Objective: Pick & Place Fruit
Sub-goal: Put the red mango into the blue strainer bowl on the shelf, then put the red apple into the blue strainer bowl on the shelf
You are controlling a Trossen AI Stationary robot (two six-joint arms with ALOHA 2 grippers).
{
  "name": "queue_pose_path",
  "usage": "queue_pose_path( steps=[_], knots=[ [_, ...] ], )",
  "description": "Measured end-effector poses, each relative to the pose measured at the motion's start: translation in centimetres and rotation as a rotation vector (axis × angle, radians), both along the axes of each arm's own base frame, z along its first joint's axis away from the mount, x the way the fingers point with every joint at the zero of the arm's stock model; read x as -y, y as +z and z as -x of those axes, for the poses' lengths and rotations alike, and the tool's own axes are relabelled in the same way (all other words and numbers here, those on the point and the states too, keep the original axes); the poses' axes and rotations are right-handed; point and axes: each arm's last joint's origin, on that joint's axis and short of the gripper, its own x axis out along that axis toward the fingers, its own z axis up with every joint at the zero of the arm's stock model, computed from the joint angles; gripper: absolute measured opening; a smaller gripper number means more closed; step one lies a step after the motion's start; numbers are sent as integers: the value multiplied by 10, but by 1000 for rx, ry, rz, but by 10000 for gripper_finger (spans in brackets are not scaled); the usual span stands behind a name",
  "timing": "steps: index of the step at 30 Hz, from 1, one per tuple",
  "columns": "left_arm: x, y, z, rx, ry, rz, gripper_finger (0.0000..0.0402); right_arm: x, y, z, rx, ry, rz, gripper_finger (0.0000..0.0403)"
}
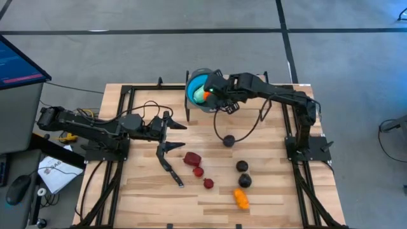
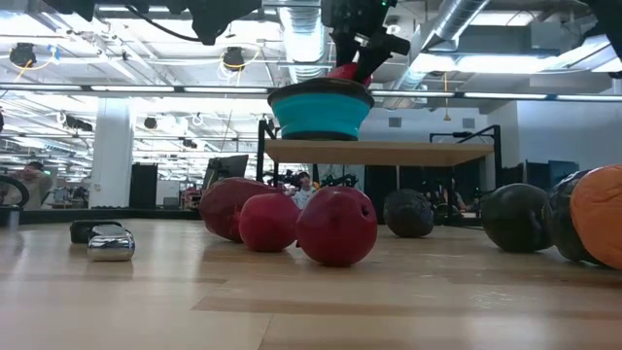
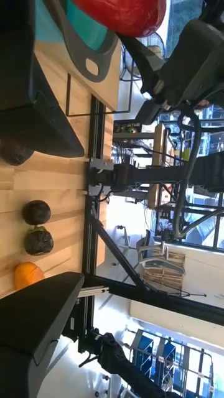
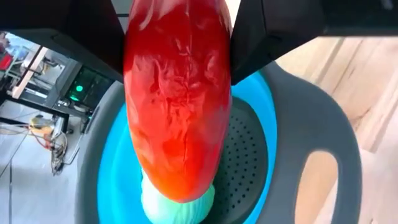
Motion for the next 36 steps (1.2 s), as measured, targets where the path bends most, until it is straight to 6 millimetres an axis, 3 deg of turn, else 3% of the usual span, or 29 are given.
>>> queue_pose_path(
  steps=[25,36],
  knots=[
    [0,0,0,0,0,0,310,0,3,2,32,-6,-44,254],
    [0,0,0,2,0,1,310,-1,2,1,37,2,-58,353]
  ],
)
